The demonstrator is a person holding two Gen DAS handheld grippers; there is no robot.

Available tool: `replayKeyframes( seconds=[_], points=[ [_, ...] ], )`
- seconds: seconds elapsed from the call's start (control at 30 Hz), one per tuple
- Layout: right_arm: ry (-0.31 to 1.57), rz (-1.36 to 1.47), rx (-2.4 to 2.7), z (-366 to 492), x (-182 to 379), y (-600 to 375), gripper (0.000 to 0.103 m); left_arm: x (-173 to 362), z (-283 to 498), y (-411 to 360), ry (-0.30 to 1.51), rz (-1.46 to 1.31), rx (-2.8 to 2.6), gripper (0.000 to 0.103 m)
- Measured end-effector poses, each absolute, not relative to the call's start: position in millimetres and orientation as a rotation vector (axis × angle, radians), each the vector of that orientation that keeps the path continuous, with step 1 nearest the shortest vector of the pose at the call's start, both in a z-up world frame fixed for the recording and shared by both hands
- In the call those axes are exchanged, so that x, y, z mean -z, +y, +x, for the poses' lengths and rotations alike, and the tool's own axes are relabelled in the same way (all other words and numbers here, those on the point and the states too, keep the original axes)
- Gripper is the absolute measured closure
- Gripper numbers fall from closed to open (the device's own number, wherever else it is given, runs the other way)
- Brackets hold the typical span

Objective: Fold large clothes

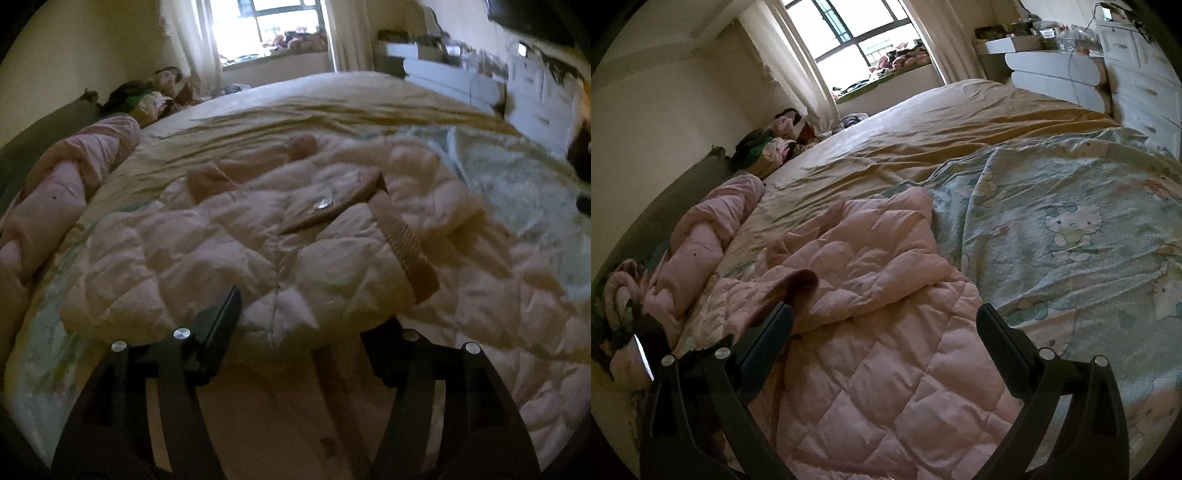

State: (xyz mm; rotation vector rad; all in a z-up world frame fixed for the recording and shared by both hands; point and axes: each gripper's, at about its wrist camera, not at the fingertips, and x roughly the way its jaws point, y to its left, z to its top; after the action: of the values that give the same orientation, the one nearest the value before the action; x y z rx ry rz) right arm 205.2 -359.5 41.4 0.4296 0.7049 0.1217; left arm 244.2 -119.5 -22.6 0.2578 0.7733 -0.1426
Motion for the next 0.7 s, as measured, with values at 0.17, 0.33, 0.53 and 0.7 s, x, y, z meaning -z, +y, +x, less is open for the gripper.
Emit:
replayKeyframes(
  seconds=[0.17, 0.33, 0.53, 0.7],
  points=[
    [0.711, 0.414, -0.131, 205, -44, -350, 0.004, 27, 232, -116, 0.805, 0.233, 0.175, 0.021],
    [0.719, 0.39, -0.157, 204, -45, -333, 0.004, 30, 216, -109, 0.833, 0.2, 0.253, 0.009],
    [0.767, 0.385, -0.218, 212, -37, -307, 0.004, 20, 200, -78, 0.84, 0.068, 0.29, 0.009],
    [0.824, 0.423, -0.288, 229, -27, -276, 0.004, 5, 195, -38, 0.801, 0.041, 0.165, 0.009]
  ],
)
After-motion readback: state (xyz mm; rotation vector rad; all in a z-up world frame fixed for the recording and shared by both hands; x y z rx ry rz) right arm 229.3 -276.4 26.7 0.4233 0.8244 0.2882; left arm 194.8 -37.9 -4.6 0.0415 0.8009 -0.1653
